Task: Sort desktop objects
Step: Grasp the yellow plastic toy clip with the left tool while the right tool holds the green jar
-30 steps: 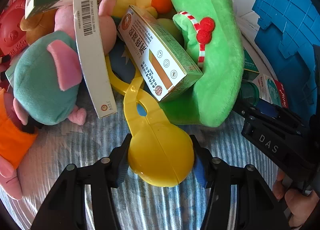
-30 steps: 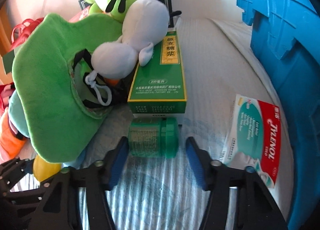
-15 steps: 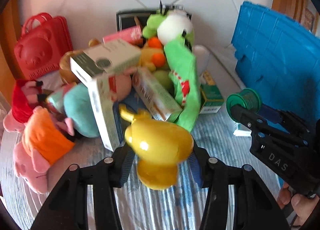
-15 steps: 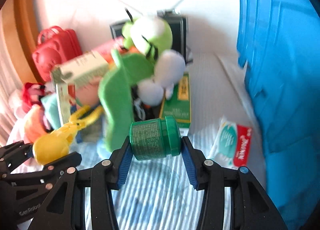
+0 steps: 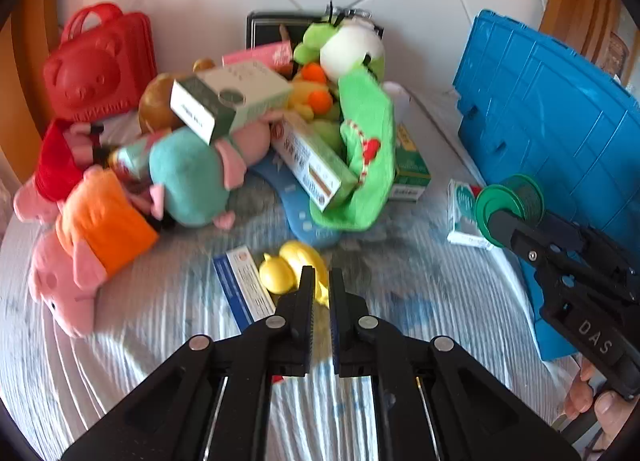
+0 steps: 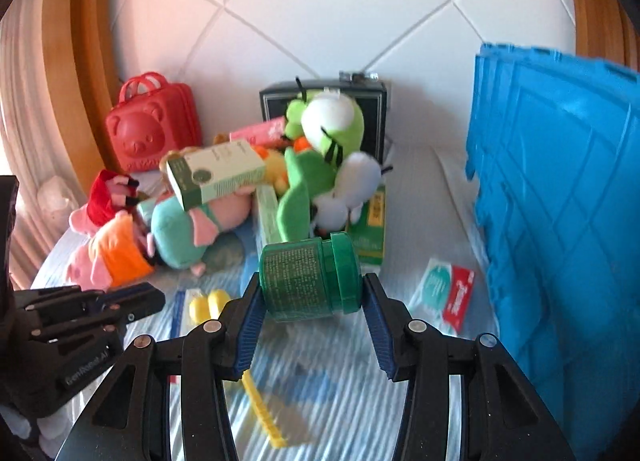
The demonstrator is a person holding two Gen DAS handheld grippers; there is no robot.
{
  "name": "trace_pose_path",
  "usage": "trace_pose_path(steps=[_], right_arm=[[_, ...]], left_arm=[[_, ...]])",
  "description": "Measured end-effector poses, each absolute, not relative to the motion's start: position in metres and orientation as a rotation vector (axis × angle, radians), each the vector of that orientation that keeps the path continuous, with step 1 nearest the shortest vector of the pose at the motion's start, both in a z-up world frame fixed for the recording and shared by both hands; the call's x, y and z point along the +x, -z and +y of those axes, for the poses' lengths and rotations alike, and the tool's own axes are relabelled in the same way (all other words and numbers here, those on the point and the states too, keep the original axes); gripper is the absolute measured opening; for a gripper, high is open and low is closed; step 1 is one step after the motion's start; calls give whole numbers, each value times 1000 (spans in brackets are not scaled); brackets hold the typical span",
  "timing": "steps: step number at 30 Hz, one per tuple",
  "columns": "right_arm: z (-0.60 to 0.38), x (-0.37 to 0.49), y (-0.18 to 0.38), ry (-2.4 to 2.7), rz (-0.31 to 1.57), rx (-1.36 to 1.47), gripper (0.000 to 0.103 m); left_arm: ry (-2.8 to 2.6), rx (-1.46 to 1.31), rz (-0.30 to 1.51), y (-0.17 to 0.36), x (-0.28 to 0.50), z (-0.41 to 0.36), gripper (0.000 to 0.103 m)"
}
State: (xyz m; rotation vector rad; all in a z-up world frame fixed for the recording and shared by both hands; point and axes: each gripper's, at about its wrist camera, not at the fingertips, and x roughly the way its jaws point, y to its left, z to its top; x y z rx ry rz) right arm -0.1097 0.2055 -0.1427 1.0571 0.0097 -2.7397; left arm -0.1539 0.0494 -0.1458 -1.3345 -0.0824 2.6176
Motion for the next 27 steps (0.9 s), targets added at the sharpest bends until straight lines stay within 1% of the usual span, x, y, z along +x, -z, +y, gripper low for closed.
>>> trace_pose_path(steps=[6,14,15,17,18,19,20,22,25,27], right_arm=[[212,-105,171,2687,10,1167,47],[226,-125,191,2635,15,1230,47],[227,-129,193,2630,23,1231,47],[229,-136,197,2617,33,1235,47],[230,-141,200,2610,36,1241,47],[230,-146,204,2601,36,1251,47],[230,-149,207,2593,35,1258,47],[230,-156,215,2581,30,1277,47],[230,-164,226,2561,9,1311,47],[228,-166,235,2548,7,1333,47]], left_arm=[[-2494,-1559,-234,187,-164,48,6],[-2485,-1651,-409,204,-194,60,7],[-2477,-1686,-426,211,-201,63,9],[-2455,-1722,-438,224,-211,68,35],[-2440,-1774,-415,233,-216,72,40],[-2422,-1826,-392,244,-221,75,50],[-2440,-1772,-416,245,-221,75,59],[-2492,-1757,-341,247,-223,81,59],[-2528,-1741,-169,251,-225,95,59],[-2566,-1727,-108,253,-222,102,59]])
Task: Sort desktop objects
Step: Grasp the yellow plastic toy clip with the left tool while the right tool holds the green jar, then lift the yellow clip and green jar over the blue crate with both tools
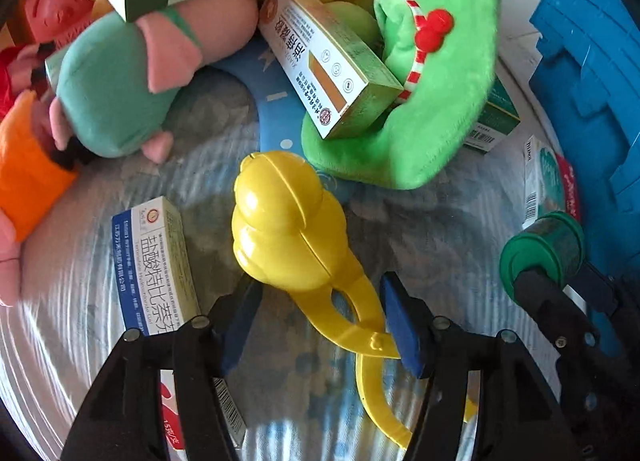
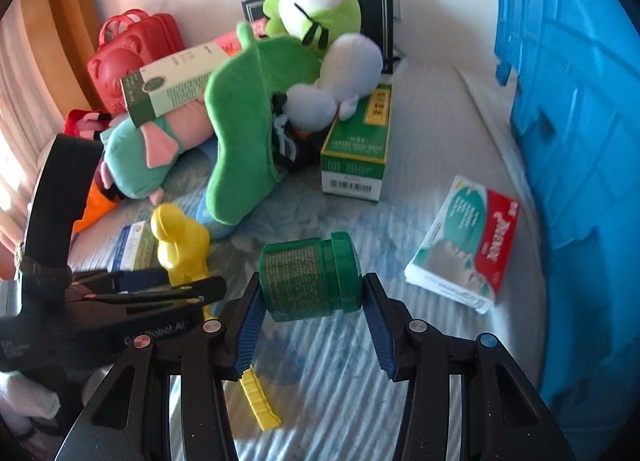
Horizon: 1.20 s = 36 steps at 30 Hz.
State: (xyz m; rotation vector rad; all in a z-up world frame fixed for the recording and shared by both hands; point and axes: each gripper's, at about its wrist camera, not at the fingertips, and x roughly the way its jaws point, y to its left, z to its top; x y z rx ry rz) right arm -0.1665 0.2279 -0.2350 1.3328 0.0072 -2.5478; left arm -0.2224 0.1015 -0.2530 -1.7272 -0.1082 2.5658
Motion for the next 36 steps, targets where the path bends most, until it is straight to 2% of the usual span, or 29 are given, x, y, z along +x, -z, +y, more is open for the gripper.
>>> trace_pose_path(steps=[1,2,3,4,5,10,16,29,36], right_arm=[[227,-168,238,2543,7,1341,47],[227,-169,242,2538,2,1354,47],[227,-170,244,2535,-3,1361,47],[226,-171,246,2533,-6,1366,47],[226,-171,247,2534,-2,1371,47],[222,-168,243,2540,20,1349,47],[213,-151,208,2595,64,1209,47],[201,-70,49,2877,110,588,47],[238,-27,-33,3005,57,346,47]], left_arm=[[-2587,-1716,-65,254,-220,106,59],[-2596,-1708,-34,255,-219,109,55],[-2606,-1695,-6,255,-217,111,48],[-2599,-1683,-11,254,-216,111,37],[-2582,-1685,-26,254,-215,111,35],[-2596,-1615,-21,242,-199,106,34],[-2748,-1346,75,181,-164,100,34],[-2870,-826,84,48,-101,90,34],[-2832,-559,73,-25,-81,125,34]])
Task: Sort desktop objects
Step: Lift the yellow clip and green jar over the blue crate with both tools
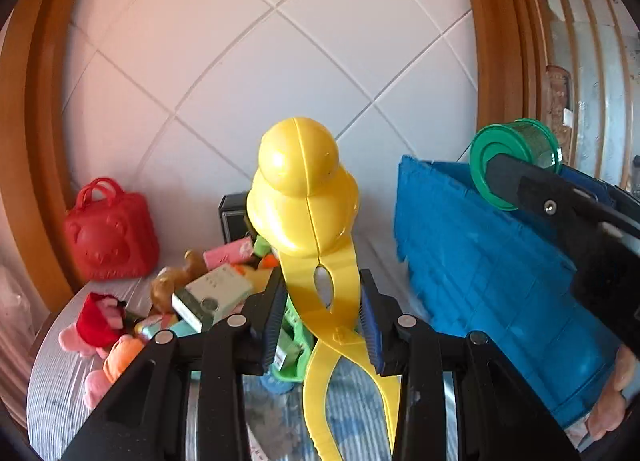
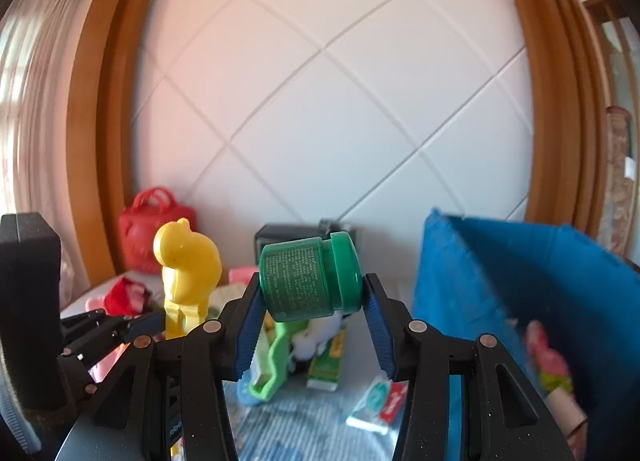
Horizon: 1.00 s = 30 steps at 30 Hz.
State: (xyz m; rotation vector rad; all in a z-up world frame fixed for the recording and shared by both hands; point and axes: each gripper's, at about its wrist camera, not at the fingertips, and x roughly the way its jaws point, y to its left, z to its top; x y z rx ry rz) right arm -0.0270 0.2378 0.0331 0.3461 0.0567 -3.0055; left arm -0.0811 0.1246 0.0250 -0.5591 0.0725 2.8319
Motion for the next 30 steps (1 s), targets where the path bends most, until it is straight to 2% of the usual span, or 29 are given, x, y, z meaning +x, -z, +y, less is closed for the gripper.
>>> trace_pose_path(steps=[4,9,14,18,22,27,30], right_arm=[[282,-10,-75,3086,37,250,47],[353,-6,-115,3234,101,151,47],[424,-27,-133,3310,200,210,47],[476,-67,-123,3304,210,448,47],[523,-109,-94,3265,192,770,47],[557,-123,-58,3131,182,1089,47],[559,-121,-43,3061,211,1195,47]], left_arm=[[-2801,-424,58,-70,-79,160,34],[-2740,-314,31,-128,-83,222,34],[-2636,-412,42,-158,-110,308,34],[-2545,-685,73,-139,-153,377,34],[-2458,-951,243,-94,-178,435,34],[-2359,-1178,351,-41,-185,464,34],[-2340,-1217,378,-31,-184,471,34]])
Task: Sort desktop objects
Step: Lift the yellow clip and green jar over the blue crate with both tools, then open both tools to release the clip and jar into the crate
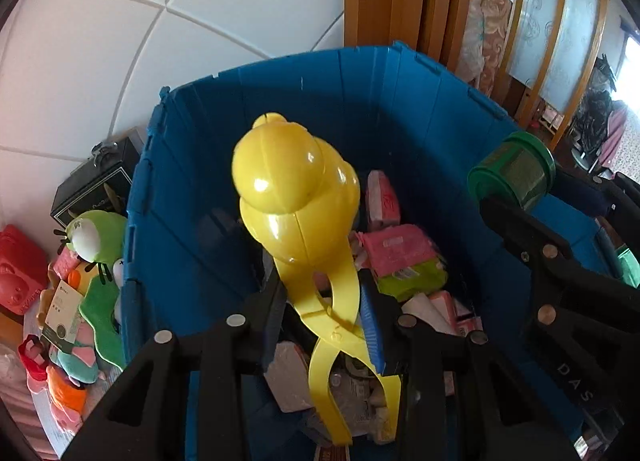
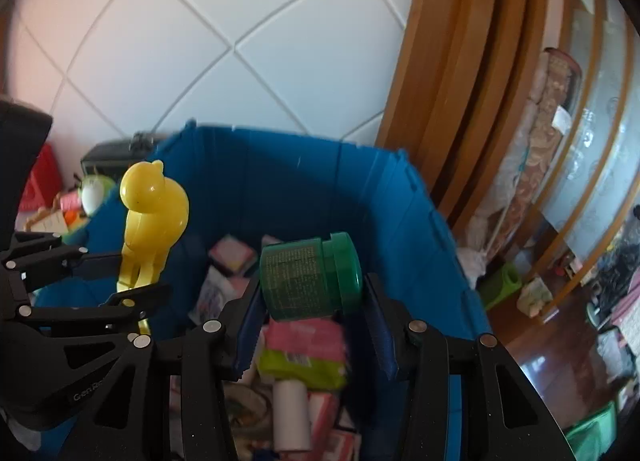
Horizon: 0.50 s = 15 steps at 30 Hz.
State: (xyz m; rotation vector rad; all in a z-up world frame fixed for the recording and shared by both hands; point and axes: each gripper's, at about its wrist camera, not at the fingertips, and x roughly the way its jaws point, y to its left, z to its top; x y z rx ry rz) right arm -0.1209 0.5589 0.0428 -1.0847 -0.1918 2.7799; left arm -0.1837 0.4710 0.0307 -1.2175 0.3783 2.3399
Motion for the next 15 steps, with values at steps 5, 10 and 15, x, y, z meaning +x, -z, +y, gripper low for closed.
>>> trace_pose_path(steps=[5,10,15], right_arm=[[561,-114,-25,-2772,-211,-1212,47],[565,-117,-15,-2775,-204,-1303,47],[559,-115,-15,-2776,-200,-1366,48]], left_arm=[[-2294,-1289,380,-25,-184,473,36],[-2283,-1316,371,-18,-179,469,36],[-2265,-1330,366,-13,-174,463,36]])
